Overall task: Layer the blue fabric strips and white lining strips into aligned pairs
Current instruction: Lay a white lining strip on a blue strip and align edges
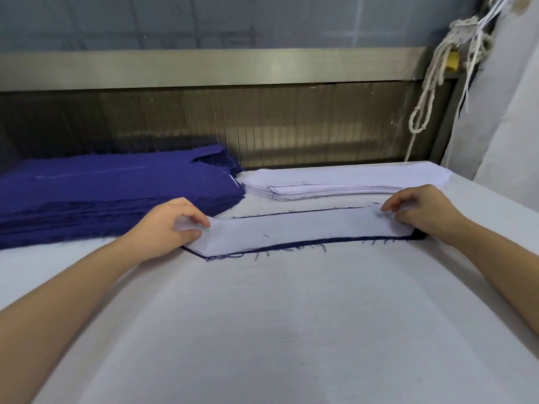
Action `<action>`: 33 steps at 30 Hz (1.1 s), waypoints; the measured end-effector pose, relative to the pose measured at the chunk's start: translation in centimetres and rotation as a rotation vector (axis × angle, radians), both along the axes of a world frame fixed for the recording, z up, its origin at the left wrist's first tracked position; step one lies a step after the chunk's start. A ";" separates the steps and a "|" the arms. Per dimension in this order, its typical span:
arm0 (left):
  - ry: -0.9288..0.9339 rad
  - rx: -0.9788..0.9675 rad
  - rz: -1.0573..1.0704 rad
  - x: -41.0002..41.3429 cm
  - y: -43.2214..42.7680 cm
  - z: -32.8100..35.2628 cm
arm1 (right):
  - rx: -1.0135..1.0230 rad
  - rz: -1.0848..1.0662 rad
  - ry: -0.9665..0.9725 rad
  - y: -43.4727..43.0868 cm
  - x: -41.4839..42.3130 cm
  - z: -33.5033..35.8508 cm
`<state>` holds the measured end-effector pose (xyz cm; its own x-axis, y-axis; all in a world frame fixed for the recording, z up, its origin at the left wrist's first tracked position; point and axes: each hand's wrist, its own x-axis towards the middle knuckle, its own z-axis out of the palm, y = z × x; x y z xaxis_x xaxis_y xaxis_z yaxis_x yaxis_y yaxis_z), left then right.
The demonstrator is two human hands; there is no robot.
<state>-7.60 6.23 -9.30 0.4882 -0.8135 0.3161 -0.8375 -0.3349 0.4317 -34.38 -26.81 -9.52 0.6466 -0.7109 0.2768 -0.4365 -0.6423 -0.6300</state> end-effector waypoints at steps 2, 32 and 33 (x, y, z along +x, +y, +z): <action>-0.004 -0.006 -0.003 0.0 0.0 0.0 | -0.012 -0.002 0.001 -0.1 0.0 -0.1; -0.005 0.010 -0.054 0.1 0.4 0.0 | -0.071 -0.076 0.057 -0.1 0.3 -0.2; -0.001 0.009 -0.054 0.1 0.4 0.0 | -0.072 -0.078 0.051 -0.1 0.3 -0.3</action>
